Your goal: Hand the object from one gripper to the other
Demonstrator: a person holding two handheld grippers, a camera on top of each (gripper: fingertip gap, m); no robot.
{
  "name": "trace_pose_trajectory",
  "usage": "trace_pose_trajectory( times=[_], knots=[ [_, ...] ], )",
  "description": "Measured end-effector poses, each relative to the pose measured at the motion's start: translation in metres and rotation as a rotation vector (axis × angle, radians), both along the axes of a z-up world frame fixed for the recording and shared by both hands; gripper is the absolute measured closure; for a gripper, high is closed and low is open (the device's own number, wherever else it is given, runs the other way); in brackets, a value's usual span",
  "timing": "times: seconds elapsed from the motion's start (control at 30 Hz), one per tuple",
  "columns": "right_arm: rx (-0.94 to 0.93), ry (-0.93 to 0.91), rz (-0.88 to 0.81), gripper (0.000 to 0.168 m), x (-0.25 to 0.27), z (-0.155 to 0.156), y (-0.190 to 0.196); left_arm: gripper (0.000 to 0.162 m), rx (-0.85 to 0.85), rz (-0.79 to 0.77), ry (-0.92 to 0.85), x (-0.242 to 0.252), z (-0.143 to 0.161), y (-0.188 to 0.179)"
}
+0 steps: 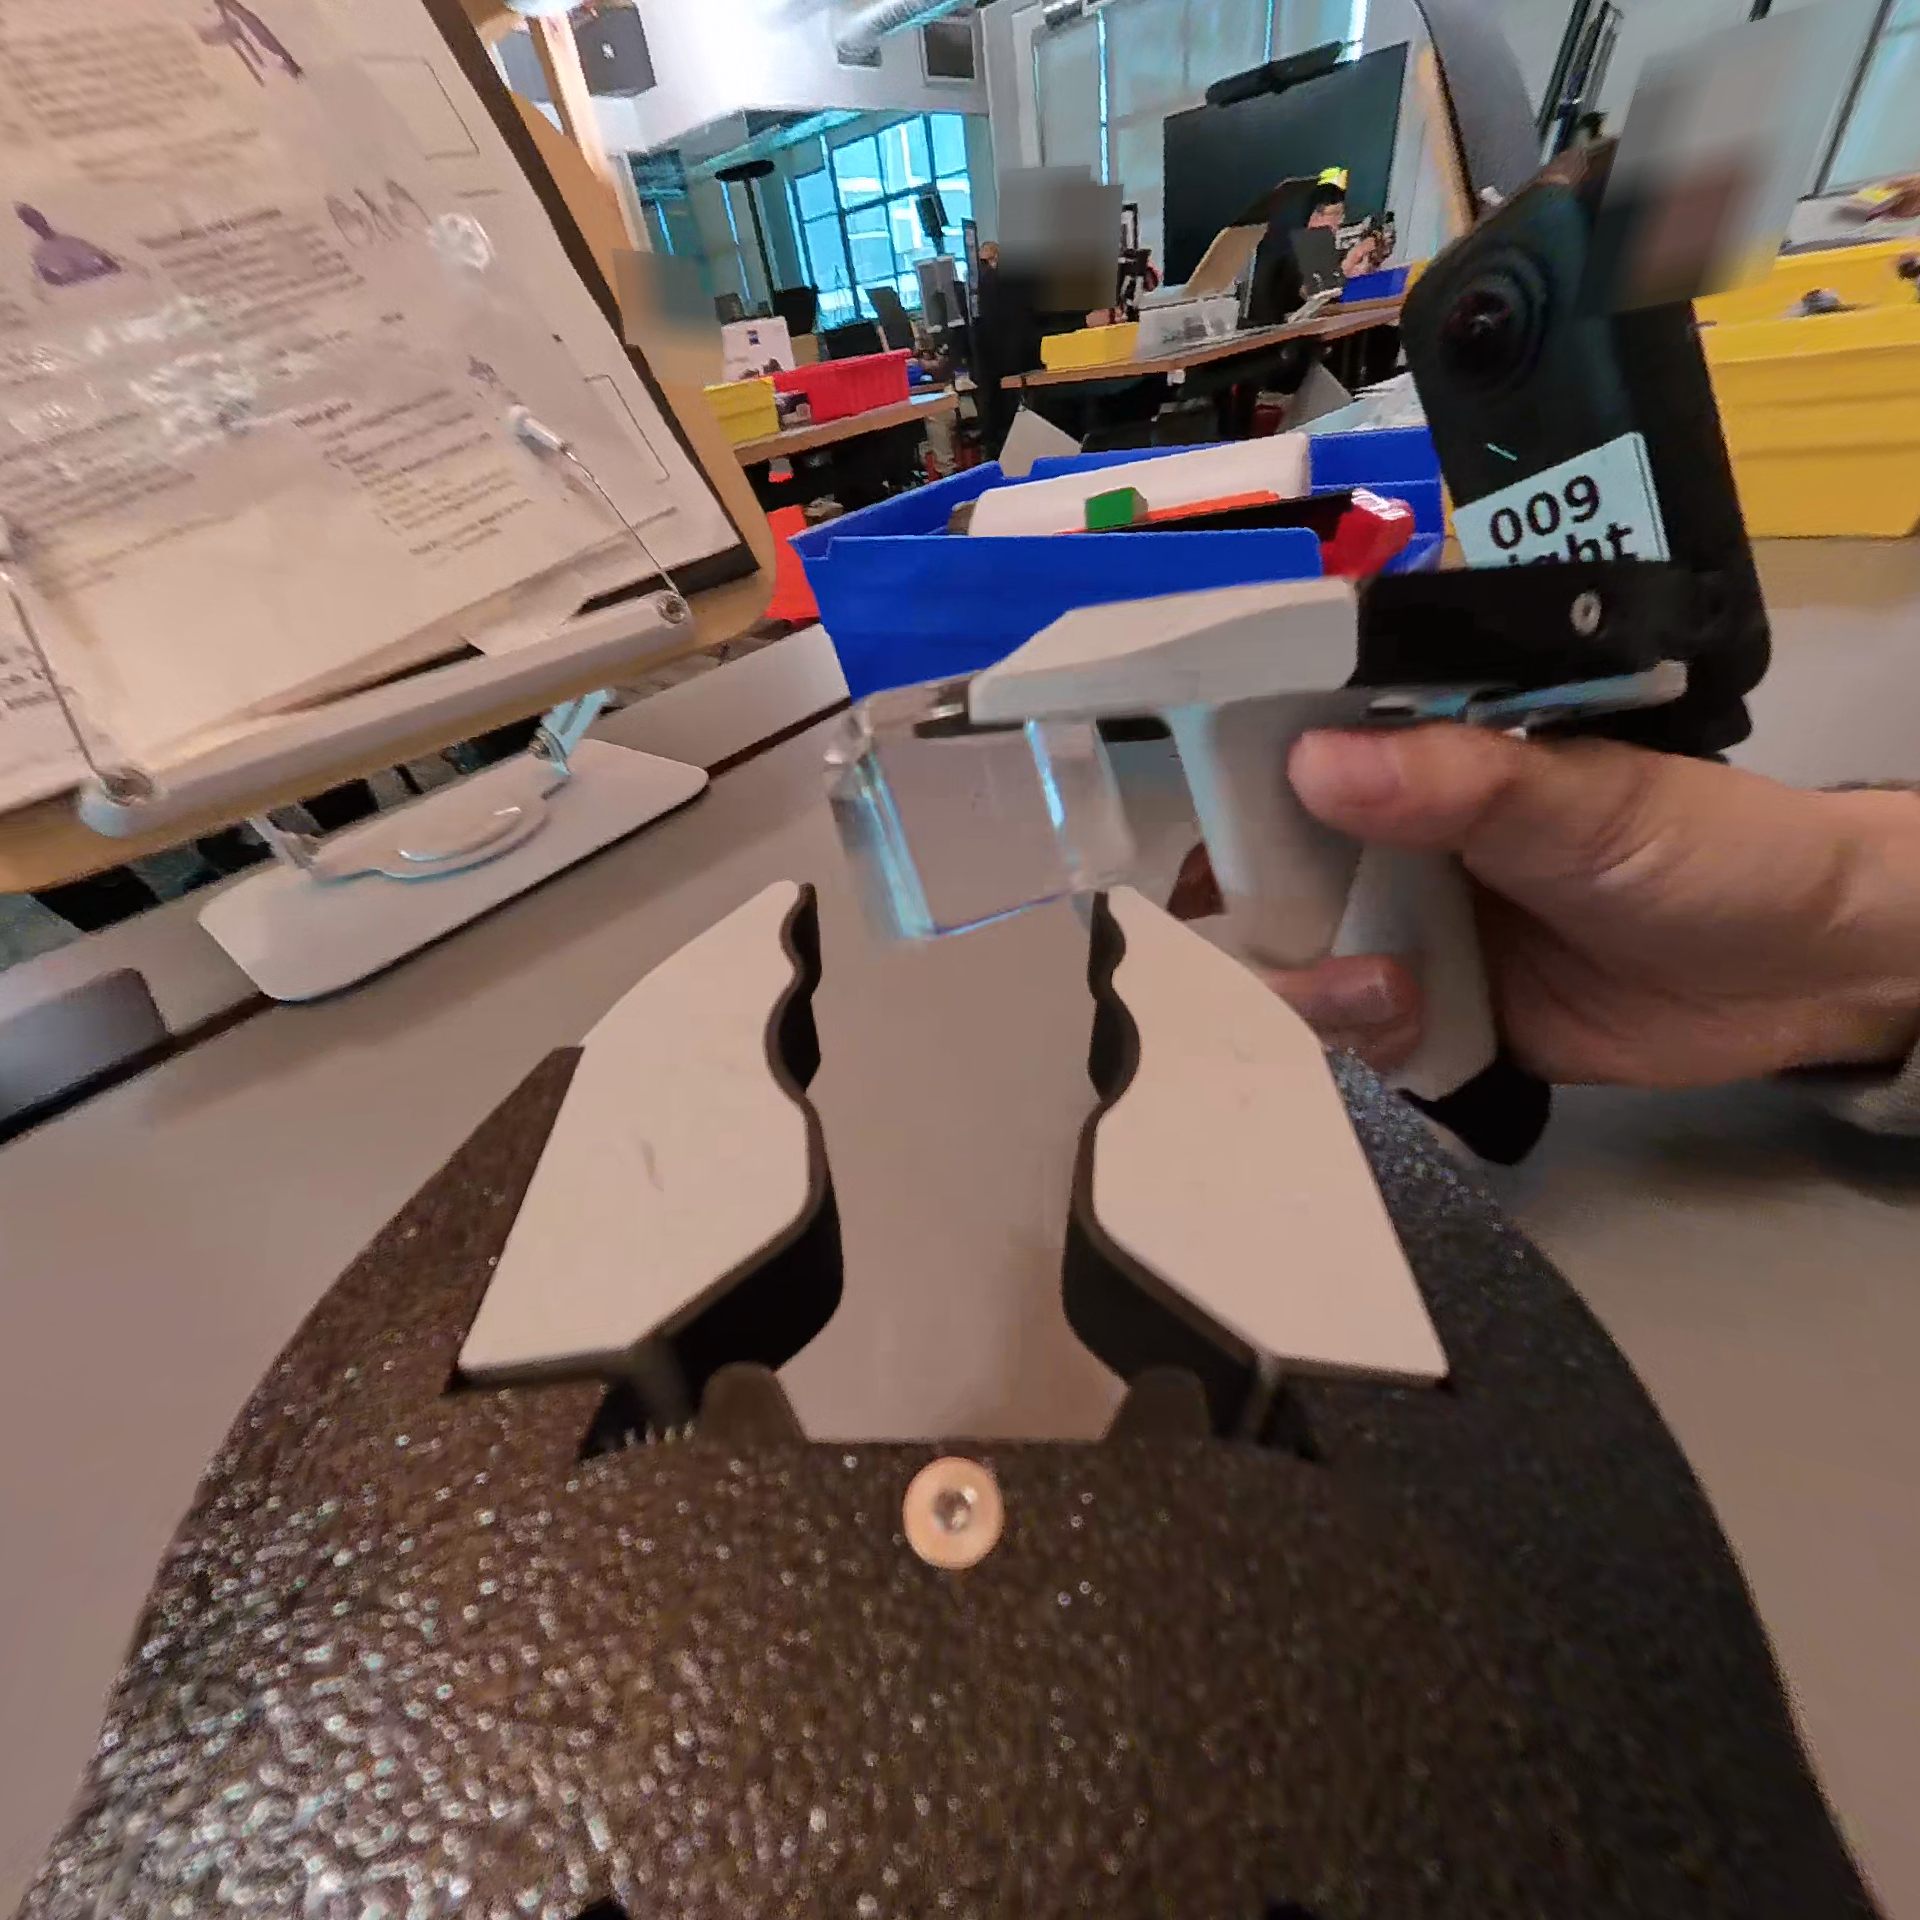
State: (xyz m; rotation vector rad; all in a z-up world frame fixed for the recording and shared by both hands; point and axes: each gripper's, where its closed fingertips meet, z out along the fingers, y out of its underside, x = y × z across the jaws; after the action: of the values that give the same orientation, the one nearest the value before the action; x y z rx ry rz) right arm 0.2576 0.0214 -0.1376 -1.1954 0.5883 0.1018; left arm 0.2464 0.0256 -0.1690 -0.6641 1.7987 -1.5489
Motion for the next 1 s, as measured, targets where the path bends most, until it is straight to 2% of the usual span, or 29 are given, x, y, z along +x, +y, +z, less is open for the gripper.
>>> trace_pose_trajectory(
  times=[0.13,0.23,0.33,0.47,0.53,0.6,0.63,0.7,0.8,0.9,1.0],
  knots=[
    [0.197,0.224,0.089,0.126,0.008,0.002,-0.009,0.098,0.125,-0.005,-0.208,-0.004,0.009,0.0],
    [0.197,0.251,0.182,0.125,0.001,0.001,-0.003,0.089,0.22,-0.015,-0.318,-0.007,0.009,-0.004],
    [0.097,0.214,0.303,0.126,-0.017,0.0,0.009,0.084,0.299,-0.027,-0.351,-0.004,0.003,-0.001],
    [0.028,0.182,0.4,0.125,-0.033,-0.002,0.017,0.114,0.321,-0.147,-0.425,-0.016,0.005,-0.001],
    [0.009,0.176,0.417,0.125,-0.035,-0.004,0.018,0.116,0.34,-0.183,-0.423,-0.019,0.003,-0.002],
    [0.001,0.164,0.403,0.124,-0.033,-0.006,0.017,0.116,0.338,-0.194,-0.341,-0.017,-0.001,-0.002],
    [0.005,0.145,0.391,0.117,-0.031,-0.005,0.016,0.117,0.28,-0.202,-0.274,-0.016,-0.001,-0.002],
    [-0.031,0.037,0.337,0.104,-0.029,-0.004,0.014,0.117,0.095,-0.237,-0.094,-0.014,0.004,-0.001],
    [-0.242,-0.317,0.296,0.084,-0.041,-0.009,0.013,0.117,-0.167,-0.345,0.212,-0.013,0.008,0.007],
    [-0.495,-0.768,0.11,0.081,-0.042,-0.015,0.011,0.117,-0.363,-0.505,0.483,-0.021,0.011,0.013],
    [-0.648,-1.15,-0.054,0.083,-0.045,-0.015,0.009,0.117,-0.425,-0.661,0.64,-0.036,0.013,0.015]
  ],
)
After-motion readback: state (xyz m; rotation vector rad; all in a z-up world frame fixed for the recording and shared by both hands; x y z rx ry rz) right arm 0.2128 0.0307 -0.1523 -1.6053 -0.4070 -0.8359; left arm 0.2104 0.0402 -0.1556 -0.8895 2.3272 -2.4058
